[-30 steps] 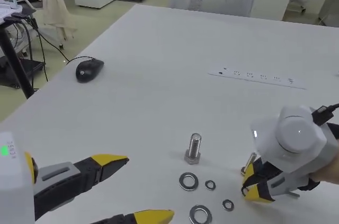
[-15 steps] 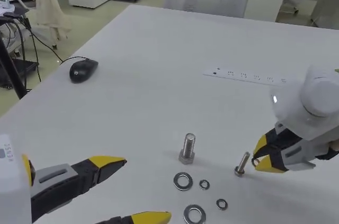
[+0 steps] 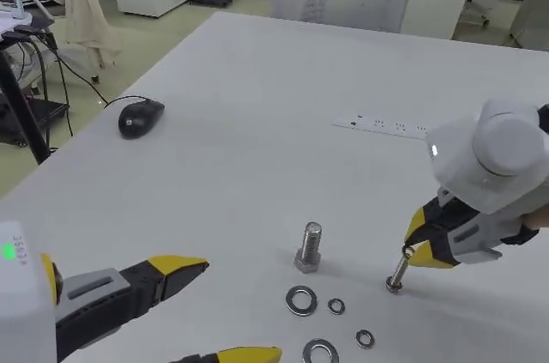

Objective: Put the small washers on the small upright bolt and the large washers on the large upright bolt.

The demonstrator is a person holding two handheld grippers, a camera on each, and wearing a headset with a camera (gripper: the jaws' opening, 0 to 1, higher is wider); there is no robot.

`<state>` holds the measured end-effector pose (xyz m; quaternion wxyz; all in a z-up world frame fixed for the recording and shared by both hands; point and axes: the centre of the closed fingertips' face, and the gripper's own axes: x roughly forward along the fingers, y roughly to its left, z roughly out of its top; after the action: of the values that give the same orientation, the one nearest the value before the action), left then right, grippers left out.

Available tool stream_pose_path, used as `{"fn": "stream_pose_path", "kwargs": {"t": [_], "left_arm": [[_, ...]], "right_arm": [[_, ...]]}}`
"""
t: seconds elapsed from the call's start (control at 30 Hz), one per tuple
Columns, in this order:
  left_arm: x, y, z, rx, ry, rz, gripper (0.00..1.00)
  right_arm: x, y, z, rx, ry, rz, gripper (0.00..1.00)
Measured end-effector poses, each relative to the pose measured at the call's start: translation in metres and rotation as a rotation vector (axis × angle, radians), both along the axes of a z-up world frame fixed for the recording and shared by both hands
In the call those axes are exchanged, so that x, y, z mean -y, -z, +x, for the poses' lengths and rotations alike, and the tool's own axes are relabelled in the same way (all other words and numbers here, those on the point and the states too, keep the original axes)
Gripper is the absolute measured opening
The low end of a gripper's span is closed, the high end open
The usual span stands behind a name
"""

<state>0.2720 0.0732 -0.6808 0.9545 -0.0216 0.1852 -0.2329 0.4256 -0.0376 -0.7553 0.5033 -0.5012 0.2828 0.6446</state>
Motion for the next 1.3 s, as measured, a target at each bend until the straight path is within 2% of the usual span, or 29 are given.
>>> {"fn": "stream_pose_path", "kwargs": {"t": [0.4,0.47,0.57,1.3], "left_arm": [[-0.001,0.001,-0.001,-0.002,-0.005,-0.001,0.54],[-0.002,0.003,-0.001,-0.009,-0.006,0.002,0.54],[-0.002,0.002,-0.001,-0.004,-0.009,-0.004,0.54],[-0.005,0.009,-0.001,-0.023,-0.017,-0.006,0.54]], "right_arm": [[0.002,0.007,0.001,0.011,-0.026,-0.038,0.12],[0.001,0.009,0.002,0.01,-0.027,-0.038,0.12],[0.0,0.012,0.003,0.005,-0.025,-0.038,0.12],[0.001,0.052,0.006,-0.028,-0.009,-0.059,0.13]]}}
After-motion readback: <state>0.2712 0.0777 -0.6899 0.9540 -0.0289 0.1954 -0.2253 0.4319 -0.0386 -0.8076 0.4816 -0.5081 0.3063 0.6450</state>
